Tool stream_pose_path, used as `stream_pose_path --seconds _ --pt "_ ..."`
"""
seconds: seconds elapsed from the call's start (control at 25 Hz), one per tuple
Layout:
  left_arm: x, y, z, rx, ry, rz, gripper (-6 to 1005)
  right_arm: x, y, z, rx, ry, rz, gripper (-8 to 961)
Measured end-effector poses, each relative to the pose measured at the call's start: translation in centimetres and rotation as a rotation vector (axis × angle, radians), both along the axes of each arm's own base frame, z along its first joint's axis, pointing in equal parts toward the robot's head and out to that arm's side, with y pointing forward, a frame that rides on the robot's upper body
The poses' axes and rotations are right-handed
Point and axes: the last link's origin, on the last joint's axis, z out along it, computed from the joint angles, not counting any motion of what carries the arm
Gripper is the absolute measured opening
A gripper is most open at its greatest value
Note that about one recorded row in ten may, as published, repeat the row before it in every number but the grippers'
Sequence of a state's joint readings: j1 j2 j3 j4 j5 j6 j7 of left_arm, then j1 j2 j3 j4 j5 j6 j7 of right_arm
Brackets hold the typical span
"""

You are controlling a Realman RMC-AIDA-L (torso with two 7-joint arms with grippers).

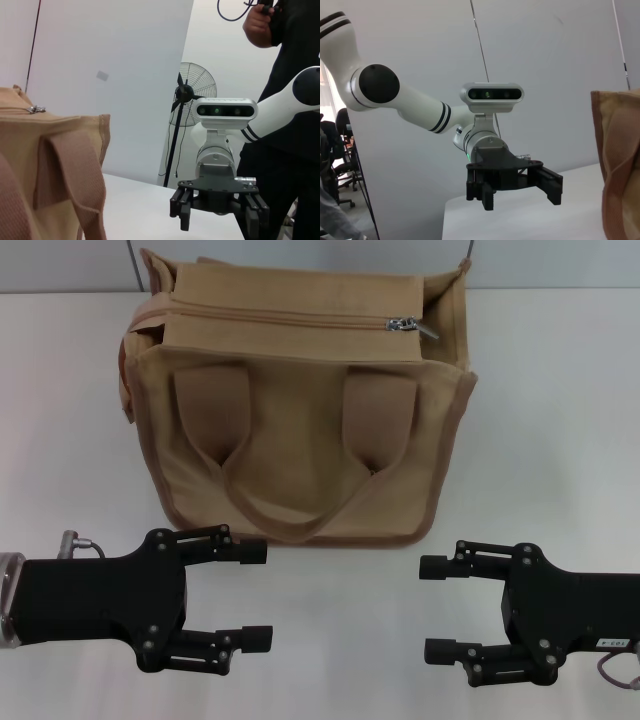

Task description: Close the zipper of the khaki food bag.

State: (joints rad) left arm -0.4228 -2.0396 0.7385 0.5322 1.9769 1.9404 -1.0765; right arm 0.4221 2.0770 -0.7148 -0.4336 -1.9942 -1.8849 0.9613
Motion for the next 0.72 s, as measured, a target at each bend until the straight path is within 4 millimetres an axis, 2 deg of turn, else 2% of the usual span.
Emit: stream_pose_path --seconds 0.72 --pt "-0.24 -0.18 0.05 -0.001 0.005 0.005 829 -0.31 0.27 -0.12 -0.006 0.004 0.006 762"
